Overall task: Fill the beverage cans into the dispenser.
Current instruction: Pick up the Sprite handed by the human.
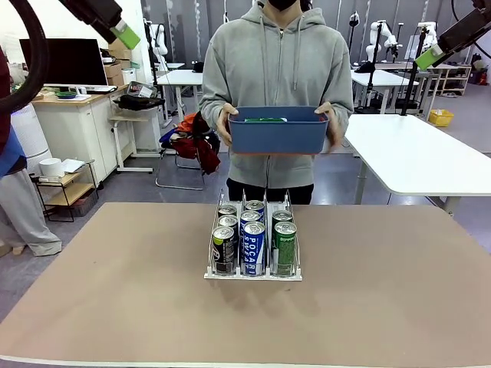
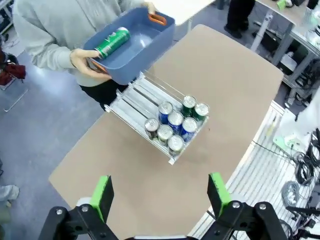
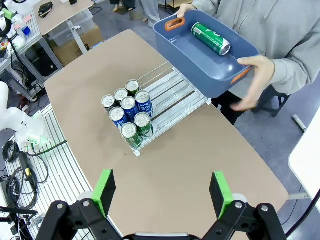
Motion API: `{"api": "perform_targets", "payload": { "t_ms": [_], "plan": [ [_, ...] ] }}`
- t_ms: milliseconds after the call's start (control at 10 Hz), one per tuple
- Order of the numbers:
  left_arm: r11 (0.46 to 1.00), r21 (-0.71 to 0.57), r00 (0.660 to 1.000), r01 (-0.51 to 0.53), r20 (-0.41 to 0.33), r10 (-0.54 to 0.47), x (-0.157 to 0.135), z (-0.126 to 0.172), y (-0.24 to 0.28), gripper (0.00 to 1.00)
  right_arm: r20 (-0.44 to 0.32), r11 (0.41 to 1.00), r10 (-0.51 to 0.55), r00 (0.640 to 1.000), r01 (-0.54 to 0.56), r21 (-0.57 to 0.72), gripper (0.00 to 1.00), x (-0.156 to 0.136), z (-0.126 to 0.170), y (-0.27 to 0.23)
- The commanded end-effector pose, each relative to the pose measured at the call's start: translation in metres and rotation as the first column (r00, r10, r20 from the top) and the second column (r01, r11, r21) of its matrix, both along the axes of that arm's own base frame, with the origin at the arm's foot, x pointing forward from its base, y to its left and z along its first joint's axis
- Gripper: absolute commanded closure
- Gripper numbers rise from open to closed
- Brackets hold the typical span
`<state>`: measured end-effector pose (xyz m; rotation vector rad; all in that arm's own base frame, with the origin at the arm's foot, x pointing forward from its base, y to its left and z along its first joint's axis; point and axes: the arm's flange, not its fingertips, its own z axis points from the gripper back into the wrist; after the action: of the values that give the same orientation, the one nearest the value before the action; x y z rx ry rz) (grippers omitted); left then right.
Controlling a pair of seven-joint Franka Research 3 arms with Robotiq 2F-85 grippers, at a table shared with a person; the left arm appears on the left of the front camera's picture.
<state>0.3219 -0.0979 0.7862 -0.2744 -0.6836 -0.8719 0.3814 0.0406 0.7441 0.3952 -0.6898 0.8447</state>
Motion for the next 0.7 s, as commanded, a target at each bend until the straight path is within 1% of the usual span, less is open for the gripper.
{"api": "perform_targets", "payload": {
  "t_ms": [0, 600],
  "plan": [
    [1.0, -0.001, 0.999, -0.025, 0.029, 0.025, 0.002, 0.0057, -0.004, 0.0, -0.003, 1.0, 0.002, 1.0, -0.002, -0.002, 0.0, -0.0001, -0.0013, 0.0017],
    [1.0, -0.001, 0.999, -0.025, 0.029, 0.025, 0.002, 0.0057, -0.004, 0.0, -0.003, 1.0, 0.002, 1.0, -0.002, -0.002, 0.0, -0.0001, -0.0013, 0.0017]
  ]
}}
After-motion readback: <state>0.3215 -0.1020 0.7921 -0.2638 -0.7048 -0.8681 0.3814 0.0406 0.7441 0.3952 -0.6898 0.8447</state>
